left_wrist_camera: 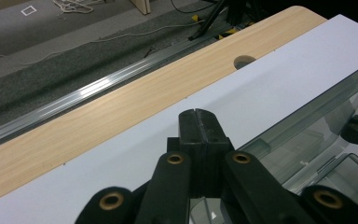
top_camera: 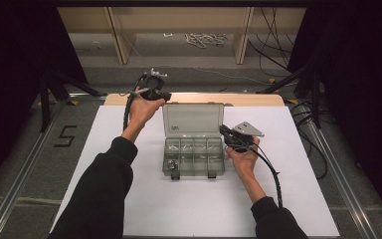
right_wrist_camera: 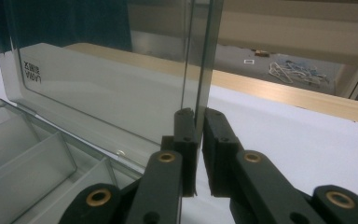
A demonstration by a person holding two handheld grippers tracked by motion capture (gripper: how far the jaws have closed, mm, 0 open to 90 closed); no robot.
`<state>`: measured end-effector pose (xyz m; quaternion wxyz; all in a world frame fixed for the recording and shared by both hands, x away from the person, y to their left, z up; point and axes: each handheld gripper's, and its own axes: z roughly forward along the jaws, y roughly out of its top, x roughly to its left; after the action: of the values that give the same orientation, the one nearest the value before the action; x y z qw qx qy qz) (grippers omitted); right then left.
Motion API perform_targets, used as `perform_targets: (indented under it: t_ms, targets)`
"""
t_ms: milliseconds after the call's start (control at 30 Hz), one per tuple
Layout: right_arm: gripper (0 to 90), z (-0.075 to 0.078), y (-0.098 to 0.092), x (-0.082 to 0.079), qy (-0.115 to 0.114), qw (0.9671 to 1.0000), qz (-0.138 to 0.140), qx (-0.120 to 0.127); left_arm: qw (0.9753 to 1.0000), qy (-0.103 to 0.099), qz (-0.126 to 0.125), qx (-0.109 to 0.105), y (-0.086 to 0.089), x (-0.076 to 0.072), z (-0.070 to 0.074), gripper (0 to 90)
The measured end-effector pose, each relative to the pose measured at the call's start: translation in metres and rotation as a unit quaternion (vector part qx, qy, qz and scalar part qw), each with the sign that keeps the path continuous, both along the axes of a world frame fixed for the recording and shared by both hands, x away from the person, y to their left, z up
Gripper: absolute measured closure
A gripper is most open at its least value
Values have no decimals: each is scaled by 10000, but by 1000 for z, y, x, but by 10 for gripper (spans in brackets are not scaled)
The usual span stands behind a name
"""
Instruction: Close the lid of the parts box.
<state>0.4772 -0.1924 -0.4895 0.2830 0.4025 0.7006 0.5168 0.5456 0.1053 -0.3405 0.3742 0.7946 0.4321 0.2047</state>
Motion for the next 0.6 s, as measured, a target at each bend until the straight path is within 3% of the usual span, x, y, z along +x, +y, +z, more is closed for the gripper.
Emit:
perform_targets:
  t_ms: [600]
  targets:
    - [840, 0, 0, 0, -95, 9999, -19, -68, 9999, 122, -1, 73, -1, 0, -5, 898]
